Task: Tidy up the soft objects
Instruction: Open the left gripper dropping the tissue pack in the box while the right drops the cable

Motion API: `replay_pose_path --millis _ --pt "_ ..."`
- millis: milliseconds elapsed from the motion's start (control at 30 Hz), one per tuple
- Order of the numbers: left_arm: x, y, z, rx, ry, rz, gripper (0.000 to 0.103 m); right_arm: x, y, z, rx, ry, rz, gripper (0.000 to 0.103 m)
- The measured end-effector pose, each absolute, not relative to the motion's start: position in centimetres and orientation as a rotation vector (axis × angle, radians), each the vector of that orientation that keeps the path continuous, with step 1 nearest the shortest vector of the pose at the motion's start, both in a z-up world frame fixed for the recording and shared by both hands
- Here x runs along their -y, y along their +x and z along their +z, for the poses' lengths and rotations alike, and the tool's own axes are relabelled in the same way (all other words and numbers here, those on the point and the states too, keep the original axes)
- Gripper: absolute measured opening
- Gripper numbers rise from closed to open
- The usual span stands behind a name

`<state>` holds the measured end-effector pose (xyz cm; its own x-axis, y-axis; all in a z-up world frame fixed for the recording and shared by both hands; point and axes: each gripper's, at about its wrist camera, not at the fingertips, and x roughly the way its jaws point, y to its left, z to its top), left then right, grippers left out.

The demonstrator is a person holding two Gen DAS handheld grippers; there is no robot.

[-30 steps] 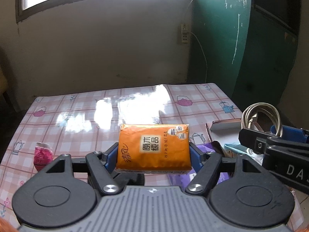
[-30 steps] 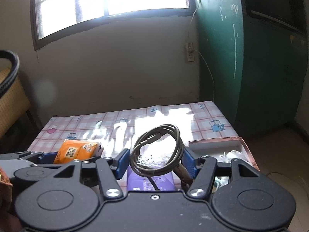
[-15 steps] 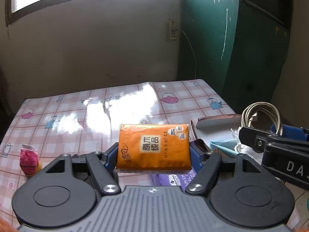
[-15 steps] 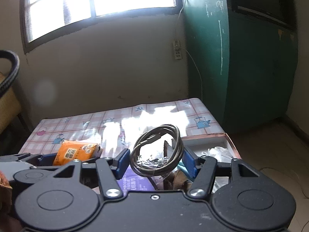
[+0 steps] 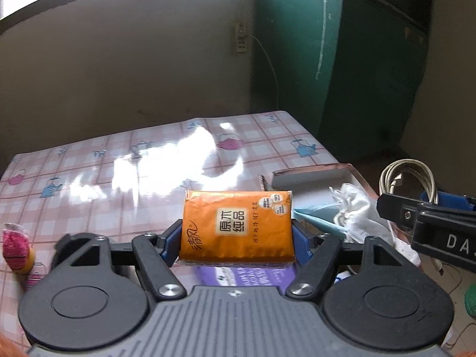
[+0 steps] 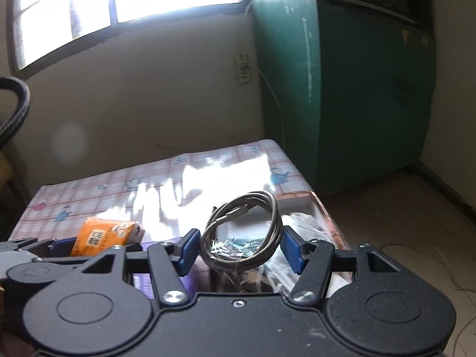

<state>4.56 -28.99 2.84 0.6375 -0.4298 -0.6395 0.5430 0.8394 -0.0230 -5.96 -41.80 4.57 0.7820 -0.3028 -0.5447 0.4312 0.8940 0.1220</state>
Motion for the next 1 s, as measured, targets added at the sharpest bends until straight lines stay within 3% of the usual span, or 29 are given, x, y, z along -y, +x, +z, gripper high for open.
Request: replay_pose_path --millis 467,867,967,1000 --pt "32.5 3.0 1.2 -0.697 0.205 -0.673 0.074 46.1 -7.4 2.0 -0.593 0.311 -0.486 0.072" --pt "35.0 3.4 -0.2 -0.718 0.211 -0.725 0.074 48.1 -8.8 0.7 -0.575 0.351 -0.567 0.081" --pt "35.8 3.2 -0.4 -0.727 0.182 -0.786 0.076 48.6 -9.8 1.4 -0.535 0.348 -0.61 0.081" --pt "36.0 3.2 -0.4 -0.729 0.162 -0.823 0.081 48.7 -10.0 1.6 -0.525 0.345 -0.616 0.081"
